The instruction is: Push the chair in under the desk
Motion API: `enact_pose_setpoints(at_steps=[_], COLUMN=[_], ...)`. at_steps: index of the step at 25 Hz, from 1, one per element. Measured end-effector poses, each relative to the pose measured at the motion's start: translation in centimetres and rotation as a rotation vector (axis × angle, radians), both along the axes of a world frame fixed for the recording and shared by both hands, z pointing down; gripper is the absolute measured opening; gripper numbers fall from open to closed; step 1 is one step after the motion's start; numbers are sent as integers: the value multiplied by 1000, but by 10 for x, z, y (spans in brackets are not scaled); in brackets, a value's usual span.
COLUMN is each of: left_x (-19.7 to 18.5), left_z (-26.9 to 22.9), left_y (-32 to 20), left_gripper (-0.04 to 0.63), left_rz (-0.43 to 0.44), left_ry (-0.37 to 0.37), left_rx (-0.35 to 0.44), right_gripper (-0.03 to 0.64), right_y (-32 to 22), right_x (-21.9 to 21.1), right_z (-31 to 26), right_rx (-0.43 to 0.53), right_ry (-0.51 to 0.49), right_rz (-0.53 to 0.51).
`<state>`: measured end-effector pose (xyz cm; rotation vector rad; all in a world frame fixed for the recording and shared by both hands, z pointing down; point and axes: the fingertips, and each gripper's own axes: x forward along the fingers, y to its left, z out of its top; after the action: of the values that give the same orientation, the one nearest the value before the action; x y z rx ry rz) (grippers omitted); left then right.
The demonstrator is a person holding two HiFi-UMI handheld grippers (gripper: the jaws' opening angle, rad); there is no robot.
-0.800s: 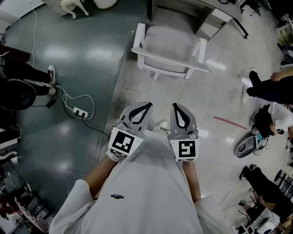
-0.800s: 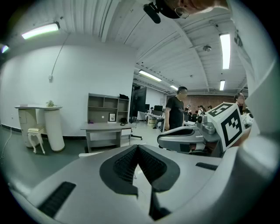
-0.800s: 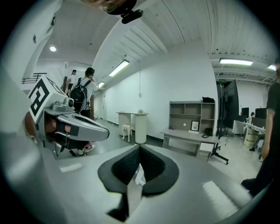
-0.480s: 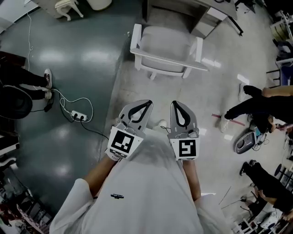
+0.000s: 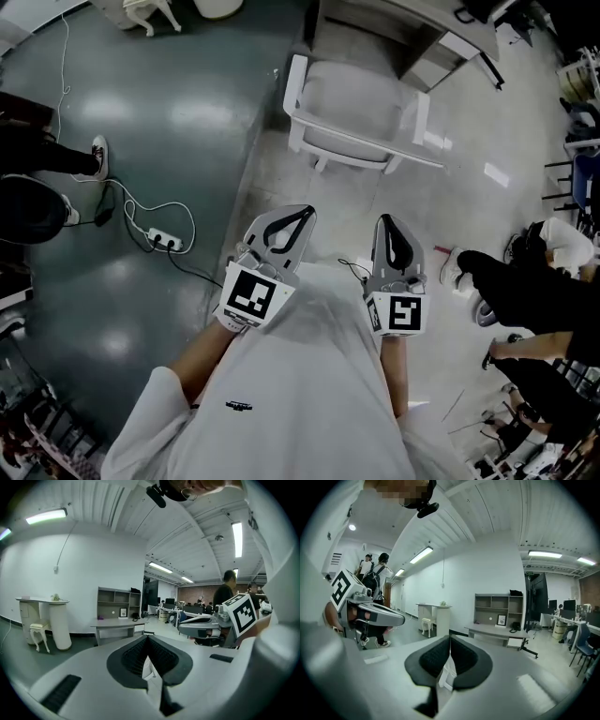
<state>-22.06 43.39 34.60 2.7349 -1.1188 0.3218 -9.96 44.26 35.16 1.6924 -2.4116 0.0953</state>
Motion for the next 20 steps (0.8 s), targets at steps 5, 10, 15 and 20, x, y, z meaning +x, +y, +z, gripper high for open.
enact_pose_setpoints(at_steps=[5, 10, 15, 20], left_x=[-22, -3, 16, 46], left_z=[4, 6, 11, 11], left_y=[-17, -50, -97, -166], left_gripper=[8, 8, 8, 8], left_rz=[-17, 9, -1, -25], left_ry=[31, 23, -17, -35], left_rx=[-19, -16, -59, -42], right_gripper=[15, 18, 29, 38], right_y=[-14, -43, -100, -170], right_x=[-8, 6, 23, 50], right_z=[-1, 4, 10, 10], right_rx=[5, -9, -4, -5], right_ry=[1, 22, -14, -19], right_rz=[21, 8, -25, -89])
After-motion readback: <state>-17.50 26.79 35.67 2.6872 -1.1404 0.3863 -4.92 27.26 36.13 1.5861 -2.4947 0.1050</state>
